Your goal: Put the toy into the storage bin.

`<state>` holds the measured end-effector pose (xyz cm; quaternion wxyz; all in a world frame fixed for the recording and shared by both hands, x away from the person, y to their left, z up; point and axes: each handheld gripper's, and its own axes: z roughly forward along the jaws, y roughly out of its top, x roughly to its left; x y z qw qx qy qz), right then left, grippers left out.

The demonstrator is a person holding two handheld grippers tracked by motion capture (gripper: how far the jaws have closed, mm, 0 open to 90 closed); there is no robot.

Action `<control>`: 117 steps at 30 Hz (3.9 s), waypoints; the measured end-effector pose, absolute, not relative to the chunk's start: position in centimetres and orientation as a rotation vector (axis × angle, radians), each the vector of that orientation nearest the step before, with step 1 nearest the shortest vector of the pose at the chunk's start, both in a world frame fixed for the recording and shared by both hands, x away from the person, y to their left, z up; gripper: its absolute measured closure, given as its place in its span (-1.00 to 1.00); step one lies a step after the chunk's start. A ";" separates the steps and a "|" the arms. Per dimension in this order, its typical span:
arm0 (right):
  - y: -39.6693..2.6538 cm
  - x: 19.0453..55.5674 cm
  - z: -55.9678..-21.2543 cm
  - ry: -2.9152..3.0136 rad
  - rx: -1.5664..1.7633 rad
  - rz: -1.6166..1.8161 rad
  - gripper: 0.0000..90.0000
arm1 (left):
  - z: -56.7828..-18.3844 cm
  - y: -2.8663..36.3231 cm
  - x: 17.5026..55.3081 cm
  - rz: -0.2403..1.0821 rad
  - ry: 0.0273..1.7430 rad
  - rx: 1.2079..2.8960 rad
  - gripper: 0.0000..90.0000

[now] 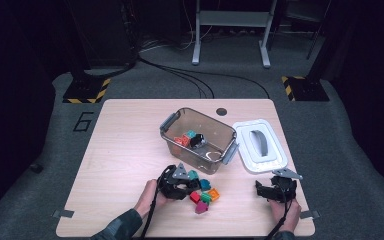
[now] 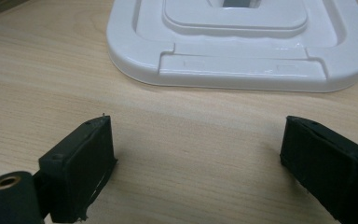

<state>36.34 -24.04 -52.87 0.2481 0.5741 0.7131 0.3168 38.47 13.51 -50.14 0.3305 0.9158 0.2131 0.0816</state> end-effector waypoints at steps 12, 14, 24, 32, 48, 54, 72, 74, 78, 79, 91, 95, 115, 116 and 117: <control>-24.0 36.3 -52.9 1.943 1.565 0.863 -0.80 | -49.9 16.1 37.8 0.227 0.586 2.373 0.31; -24.0 36.3 -52.9 1.942 1.566 0.863 -0.80 | -49.7 16.6 37.7 0.228 0.606 2.359 0.31; -24.0 36.3 -52.9 1.942 1.566 0.862 -0.80 | -47.6 18.8 38.1 0.239 0.644 2.321 0.31; -24.0 36.3 -52.9 1.942 1.566 0.862 -0.80 | -45.6 20.0 38.7 0.256 0.684 2.269 0.31; -24.0 36.3 -52.9 1.942 1.566 0.862 -0.80 | -40.6 22.0 40.2 0.309 0.698 2.197 0.31; -24.0 36.3 -52.9 1.942 1.566 0.862 -0.80 | -39.2 22.3 40.6 0.316 0.697 2.180 0.31; -24.0 36.3 -52.9 1.942 1.566 0.862 -0.80 | -34.9 21.1 44.3 0.379 0.695 2.177 0.31; -24.0 36.3 -52.9 1.942 1.566 0.862 -0.80 | -34.8 20.8 44.7 0.384 0.696 2.182 0.31; -24.0 36.3 -52.9 1.942 1.566 0.862 -0.80 | -34.6 20.2 45.4 0.386 0.696 2.192 0.31; -24.0 36.3 -52.9 1.941 1.567 0.863 -0.80 | -34.6 20.1 45.6 0.386 0.696 2.190 0.31; -24.0 36.3 -52.9 1.942 1.567 0.863 -0.80 | -34.7 19.3 47.3 0.384 0.714 2.220 0.31; -24.0 36.3 -52.9 1.941 1.567 0.863 -0.80 | -34.9 19.1 47.7 0.375 0.728 2.228 0.31; -24.0 36.3 -52.9 1.942 1.567 0.863 -0.80 | -37.0 18.8 49.7 0.306 0.838 2.280 0.31; -24.1 36.3 -52.9 1.942 1.567 0.864 -0.80 | -37.1 18.7 49.7 0.295 0.853 2.277 0.31; -24.1 36.3 -52.9 1.942 1.567 0.864 -0.80 | -37.2 18.7 49.8 0.294 0.853 2.283 0.31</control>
